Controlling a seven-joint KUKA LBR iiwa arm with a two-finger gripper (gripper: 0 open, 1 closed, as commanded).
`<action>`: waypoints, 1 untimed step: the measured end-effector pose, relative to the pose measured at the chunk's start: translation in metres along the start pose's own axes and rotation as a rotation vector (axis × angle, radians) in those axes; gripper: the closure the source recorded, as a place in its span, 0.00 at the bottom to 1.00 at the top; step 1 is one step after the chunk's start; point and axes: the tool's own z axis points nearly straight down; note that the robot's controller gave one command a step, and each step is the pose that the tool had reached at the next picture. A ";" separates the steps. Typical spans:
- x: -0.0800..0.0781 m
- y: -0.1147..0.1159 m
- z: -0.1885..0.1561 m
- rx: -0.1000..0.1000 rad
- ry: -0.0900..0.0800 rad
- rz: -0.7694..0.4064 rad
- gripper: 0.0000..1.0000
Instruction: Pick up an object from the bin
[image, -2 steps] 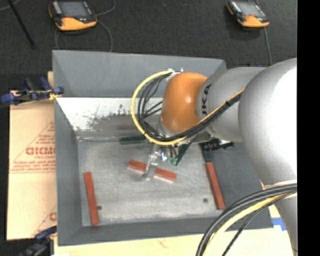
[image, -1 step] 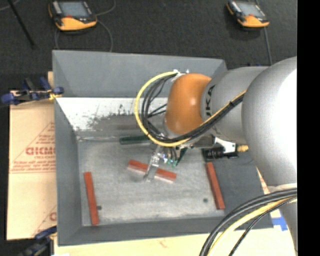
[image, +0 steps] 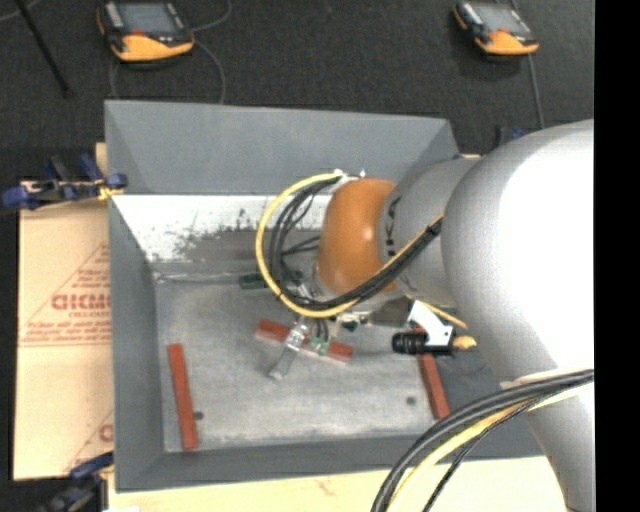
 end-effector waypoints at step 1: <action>-0.001 -0.001 -0.001 0.000 -0.002 -0.003 0.00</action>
Offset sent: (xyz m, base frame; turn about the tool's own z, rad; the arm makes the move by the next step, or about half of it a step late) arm 0.0000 0.0000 0.0000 0.0000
